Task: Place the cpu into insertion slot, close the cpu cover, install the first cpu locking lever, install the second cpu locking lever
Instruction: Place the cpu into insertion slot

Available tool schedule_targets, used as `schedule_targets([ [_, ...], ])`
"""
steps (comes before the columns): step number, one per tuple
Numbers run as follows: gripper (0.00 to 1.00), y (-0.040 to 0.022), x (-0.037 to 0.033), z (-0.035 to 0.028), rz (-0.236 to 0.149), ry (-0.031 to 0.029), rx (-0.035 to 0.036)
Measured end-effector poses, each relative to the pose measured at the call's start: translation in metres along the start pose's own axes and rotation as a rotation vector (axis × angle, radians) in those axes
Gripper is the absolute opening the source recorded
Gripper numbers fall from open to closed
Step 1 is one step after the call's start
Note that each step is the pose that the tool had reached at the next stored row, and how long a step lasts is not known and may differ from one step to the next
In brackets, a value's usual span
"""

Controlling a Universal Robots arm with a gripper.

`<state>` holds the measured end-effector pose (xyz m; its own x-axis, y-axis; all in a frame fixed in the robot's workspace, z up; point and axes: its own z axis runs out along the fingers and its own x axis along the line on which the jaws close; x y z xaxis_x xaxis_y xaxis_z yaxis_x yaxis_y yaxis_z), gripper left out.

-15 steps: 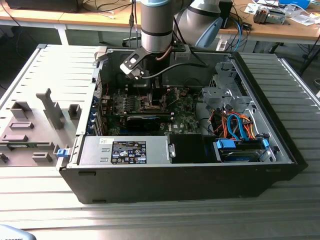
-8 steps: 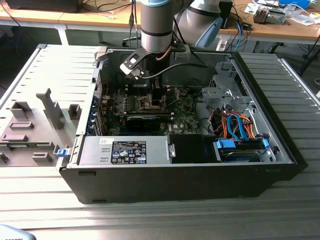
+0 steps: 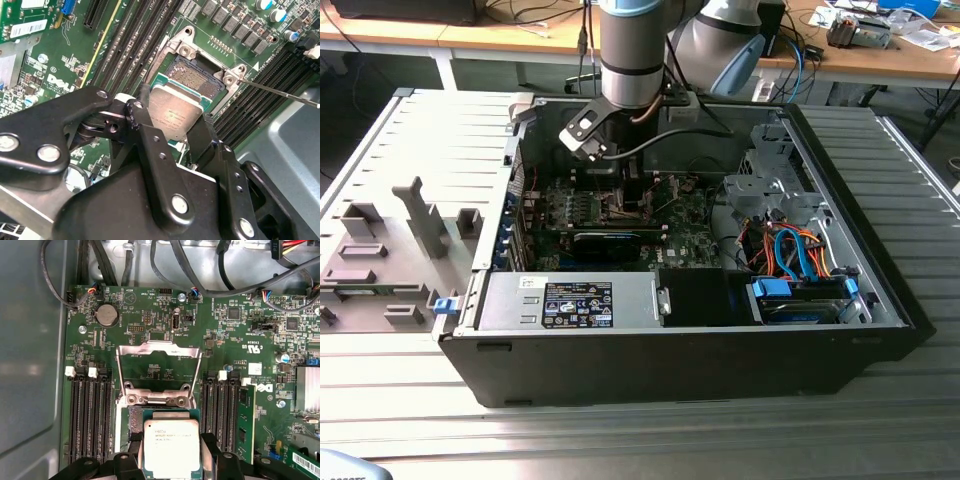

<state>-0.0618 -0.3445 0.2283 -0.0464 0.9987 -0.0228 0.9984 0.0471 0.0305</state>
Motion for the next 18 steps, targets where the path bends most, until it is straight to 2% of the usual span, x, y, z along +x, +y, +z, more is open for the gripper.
schedule_targets([
  [18,0.55,-0.0004,0.0006,0.0071,0.001,0.0,-0.0001],
])
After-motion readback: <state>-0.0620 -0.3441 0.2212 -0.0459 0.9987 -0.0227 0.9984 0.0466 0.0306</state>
